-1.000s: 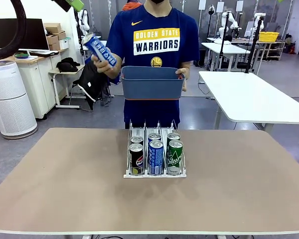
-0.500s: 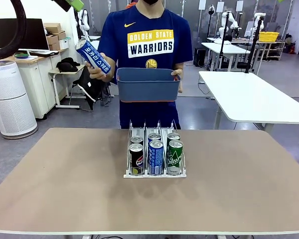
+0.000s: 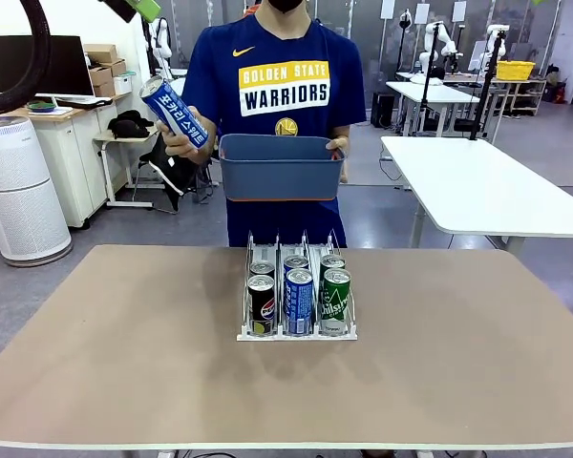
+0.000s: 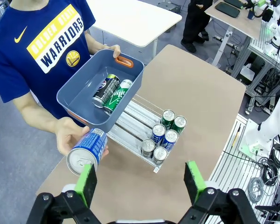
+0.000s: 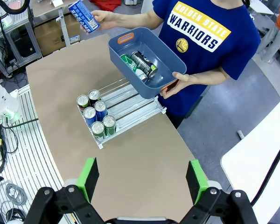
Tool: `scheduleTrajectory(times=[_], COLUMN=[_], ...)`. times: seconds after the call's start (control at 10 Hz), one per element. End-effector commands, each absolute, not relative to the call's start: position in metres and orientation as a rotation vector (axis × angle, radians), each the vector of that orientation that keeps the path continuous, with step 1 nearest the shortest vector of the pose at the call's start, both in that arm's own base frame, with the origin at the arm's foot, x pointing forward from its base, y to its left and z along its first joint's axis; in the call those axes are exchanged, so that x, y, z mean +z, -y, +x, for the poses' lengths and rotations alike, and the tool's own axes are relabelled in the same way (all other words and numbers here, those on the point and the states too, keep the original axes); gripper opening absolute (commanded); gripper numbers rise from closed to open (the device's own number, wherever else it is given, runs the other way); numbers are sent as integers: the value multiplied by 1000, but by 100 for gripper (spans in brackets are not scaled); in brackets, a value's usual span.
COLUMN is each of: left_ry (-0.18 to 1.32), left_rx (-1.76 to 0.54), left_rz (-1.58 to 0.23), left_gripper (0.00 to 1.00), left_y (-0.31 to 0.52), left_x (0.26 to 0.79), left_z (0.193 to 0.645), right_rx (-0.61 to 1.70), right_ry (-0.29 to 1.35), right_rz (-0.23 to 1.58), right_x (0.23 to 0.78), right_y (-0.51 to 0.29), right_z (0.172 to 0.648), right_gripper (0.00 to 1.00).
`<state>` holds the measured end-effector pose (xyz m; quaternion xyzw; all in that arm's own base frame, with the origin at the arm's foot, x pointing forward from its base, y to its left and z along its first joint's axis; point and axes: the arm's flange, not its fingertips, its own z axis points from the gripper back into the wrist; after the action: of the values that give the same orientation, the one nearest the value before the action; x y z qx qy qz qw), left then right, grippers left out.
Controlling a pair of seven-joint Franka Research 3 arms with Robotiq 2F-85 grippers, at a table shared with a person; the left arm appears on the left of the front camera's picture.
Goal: Fill the beverage cans into the dispenser.
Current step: Pick up the Ionic drink handed by the human.
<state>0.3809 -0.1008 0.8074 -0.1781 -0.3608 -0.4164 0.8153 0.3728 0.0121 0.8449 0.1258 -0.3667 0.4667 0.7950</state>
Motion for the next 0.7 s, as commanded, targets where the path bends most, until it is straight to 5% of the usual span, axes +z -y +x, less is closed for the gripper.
scheduleTrajectory(times=[0.0,0.6], left_ry=[769,769], left_rx=[-878,-878], left_rz=[-380,-380], left_gripper=[100,100], left_y=[99,99], left_x=[807,807], left_z=[380,380], right_rx=[1003,1003], right_ry=[792,792], right_rz=[273,273], right_x=[846,846], right_y=[-12,-12], right_z=[372,372], right_gripper=[100,100])
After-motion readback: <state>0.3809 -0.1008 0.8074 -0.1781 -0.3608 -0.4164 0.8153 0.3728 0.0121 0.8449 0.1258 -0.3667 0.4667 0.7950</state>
